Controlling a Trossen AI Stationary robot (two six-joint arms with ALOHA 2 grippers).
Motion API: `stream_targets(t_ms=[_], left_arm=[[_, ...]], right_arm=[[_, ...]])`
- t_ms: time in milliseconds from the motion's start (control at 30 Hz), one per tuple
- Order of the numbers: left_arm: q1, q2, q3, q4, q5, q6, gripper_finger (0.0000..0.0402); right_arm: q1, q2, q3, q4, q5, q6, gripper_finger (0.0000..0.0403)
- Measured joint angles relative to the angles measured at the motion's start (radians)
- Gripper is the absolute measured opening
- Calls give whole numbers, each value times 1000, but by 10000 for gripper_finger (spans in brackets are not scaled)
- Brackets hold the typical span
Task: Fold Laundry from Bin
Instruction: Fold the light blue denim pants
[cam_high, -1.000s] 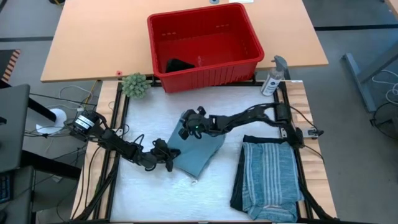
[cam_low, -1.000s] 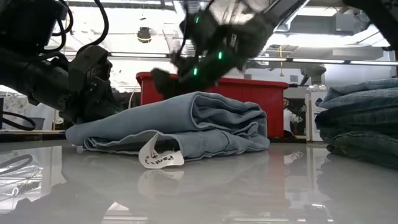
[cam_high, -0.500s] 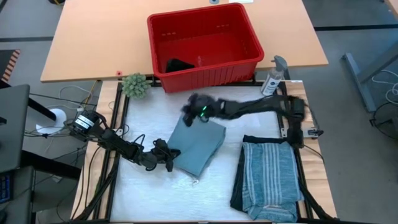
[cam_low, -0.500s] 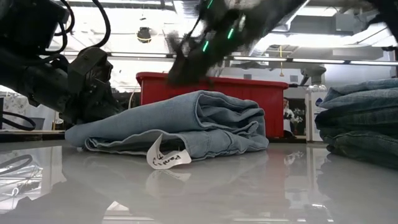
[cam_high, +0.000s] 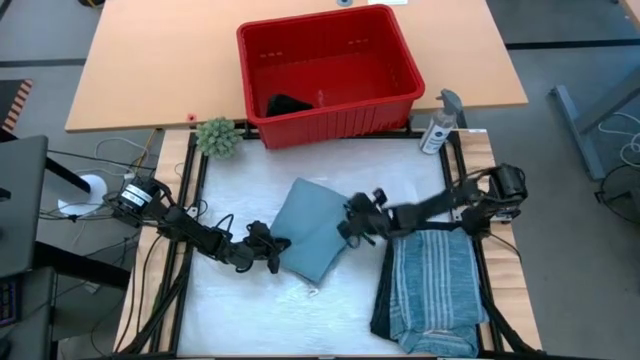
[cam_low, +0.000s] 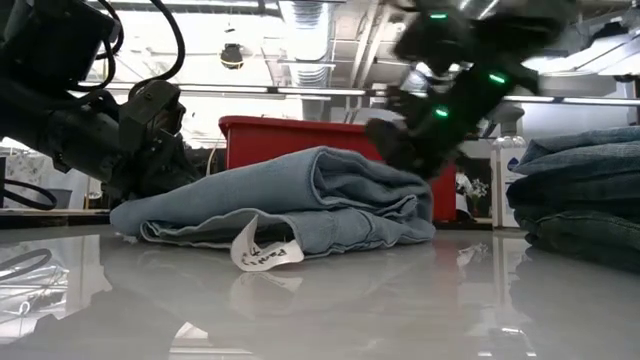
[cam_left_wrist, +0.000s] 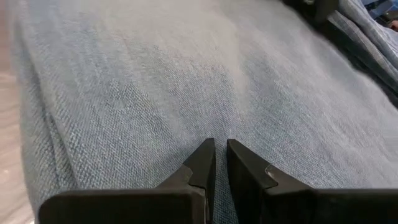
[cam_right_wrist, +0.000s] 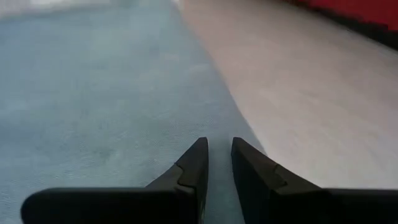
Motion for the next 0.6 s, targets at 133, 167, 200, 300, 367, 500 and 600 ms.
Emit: stream_targets(t_ms=[133,167,200,300,367,500,600], left_arm=[[2,0,0,-4,-7,0,31],[6,0,0,-5,-6,-2,31],[11,0,0,-5,-4,-10,31],[32,-7,-2,29,36,-43,31],[41,-22,-4,79,67,-43,31],[53,-105,-2,231,73,19,31],[61,-192,4,258,60,137,31]], right_arm=[[34,40,-140,207,110,98,97],[30,60,-153,244,102,101,97],[26,76,-161,269,90,100,97],[14,129,-157,302,39,86,97],[7,162,-142,307,6,86,97],[4,199,-115,310,-14,82,97],[2,201,-103,304,-14,69,97]])
